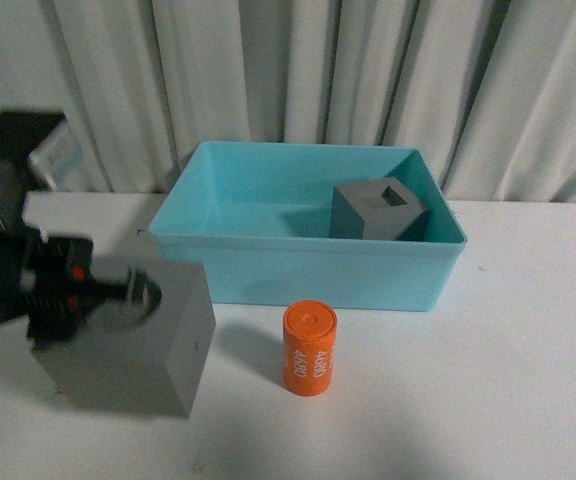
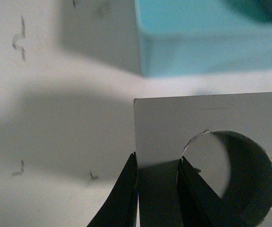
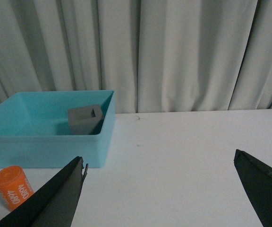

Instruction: Place gray and orange parts in blue box

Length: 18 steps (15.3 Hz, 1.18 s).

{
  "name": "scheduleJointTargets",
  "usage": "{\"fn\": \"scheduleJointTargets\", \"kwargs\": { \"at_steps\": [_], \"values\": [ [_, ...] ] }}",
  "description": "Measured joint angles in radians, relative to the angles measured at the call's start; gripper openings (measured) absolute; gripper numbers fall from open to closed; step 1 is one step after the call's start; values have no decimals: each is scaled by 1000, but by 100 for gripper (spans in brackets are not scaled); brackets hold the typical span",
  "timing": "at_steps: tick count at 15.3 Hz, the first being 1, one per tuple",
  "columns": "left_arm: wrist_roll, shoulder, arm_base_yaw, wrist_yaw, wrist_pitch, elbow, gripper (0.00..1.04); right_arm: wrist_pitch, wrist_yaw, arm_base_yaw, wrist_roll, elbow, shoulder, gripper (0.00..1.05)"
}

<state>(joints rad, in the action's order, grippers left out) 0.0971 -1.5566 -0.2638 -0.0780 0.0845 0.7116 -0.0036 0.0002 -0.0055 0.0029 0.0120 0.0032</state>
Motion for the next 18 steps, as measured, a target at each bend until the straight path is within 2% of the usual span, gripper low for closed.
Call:
{"fn": "scheduleJointTargets", "kwargs": {
  "at_steps": [2, 4, 7, 12, 18],
  "values": [
    [18, 103, 12, 19, -58, 136, 18, 0, 0, 0, 0, 0, 0, 98],
    [29, 103, -11, 35, -66, 269, 18, 0, 0, 0, 0, 0, 0, 98],
    [9, -80, -57, 4, -45, 452, 18, 0, 0, 0, 0, 0, 0, 98],
    [-85, -399, -86, -75, 26, 666, 18, 0, 0, 0, 0, 0, 0, 98],
    [-190, -582, -29, -106, 80, 697, 18, 0, 0, 0, 0, 0, 0, 98]
  ]
}}
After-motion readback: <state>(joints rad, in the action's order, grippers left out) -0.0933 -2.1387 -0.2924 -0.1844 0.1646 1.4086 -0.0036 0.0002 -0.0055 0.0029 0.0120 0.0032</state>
